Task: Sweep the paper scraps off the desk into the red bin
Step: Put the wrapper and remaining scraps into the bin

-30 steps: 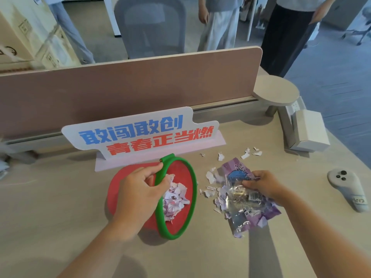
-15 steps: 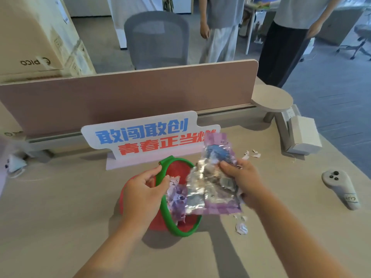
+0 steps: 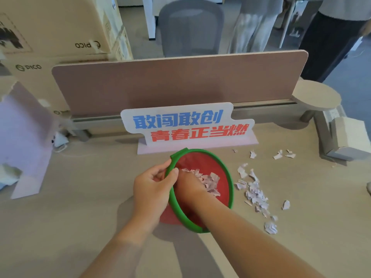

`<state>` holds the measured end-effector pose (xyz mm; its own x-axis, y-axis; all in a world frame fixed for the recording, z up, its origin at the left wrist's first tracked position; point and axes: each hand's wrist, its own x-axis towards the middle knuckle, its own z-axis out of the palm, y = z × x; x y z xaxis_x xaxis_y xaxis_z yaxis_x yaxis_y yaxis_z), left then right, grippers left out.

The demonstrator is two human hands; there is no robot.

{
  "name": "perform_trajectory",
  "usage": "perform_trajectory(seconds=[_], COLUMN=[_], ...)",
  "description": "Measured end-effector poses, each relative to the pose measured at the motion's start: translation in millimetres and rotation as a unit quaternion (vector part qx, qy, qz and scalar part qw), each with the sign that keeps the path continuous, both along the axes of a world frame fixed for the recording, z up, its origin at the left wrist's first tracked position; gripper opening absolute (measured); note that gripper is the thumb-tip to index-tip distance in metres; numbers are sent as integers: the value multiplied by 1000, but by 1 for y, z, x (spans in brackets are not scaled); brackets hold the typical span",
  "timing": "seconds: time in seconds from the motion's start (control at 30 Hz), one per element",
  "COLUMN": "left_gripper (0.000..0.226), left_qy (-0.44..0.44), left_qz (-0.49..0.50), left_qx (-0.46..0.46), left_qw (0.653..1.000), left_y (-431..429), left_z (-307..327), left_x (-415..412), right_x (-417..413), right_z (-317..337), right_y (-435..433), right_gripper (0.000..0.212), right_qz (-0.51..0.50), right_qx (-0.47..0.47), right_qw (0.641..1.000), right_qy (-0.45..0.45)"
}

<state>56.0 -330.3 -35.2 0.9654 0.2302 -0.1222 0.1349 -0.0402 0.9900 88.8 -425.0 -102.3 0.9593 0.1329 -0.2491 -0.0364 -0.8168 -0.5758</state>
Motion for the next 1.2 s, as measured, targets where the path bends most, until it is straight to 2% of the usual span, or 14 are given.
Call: perform_trajectory(seconds=[0.1,0.27,0.37,0.43,0.47,0.57,0.63,0.73,0.8,0.9,0.97,1.03,1.1,1.2], left_gripper=[27,25,22,26,27,31,33,34,30,27,27,28,28,29], left_qy=[2,1,-5,-15,-21,-32,-37,-48,-62,-90,-95,-98,-104,-116], left_qz=[14,8,-11,-20,-24,-27,-35,-50,-56,-62,-69,-76,-79,-80], left_qx=[-4,26,46,67,78,114,149,192,219,244,248,258,275,292], left_qw=[1000,1000,999,997,996,993,987,979,972,964,962,958,953,946], left_y=[4,-1,-8,-13,-16,-26,-34,-40,-47,-60,-68,-75,-80,-83], left_z=[0,0,0,2,3,6,5,3,2,1,1,-1,-5,-8], left_x=[-1,0,-1,-1,-1,1,2,6,10,18,22,28,34,45], right_x=[4,-17,-39,-61,-73,-102,-116,-117,-109,-102,-102,-100,-88,-62], right_z=[11,43,45,31,19,-28,-54,-75,-83,-102,-108,-100,-92,-90], right_y=[0,-18,-57,-98,-122,-188,-221,-240,-240,-227,-218,-219,-233,-267], right_gripper=[35,41,28,13,12,26,23,18,17,48,54,50,45,45], right_qz=[21,-2,-129,-260,-324,-457,-466,-438,-389,-240,-161,-219,-310,-408], right_qx=[-88,-81,110,149,150,99,62,45,-19,-132,-118,-7,77,87], right_qw=[996,991,963,922,904,878,882,896,920,960,979,976,946,905], right_qy=[-25,-107,-210,-245,-236,-102,-46,-53,-43,49,41,-7,-55,-84])
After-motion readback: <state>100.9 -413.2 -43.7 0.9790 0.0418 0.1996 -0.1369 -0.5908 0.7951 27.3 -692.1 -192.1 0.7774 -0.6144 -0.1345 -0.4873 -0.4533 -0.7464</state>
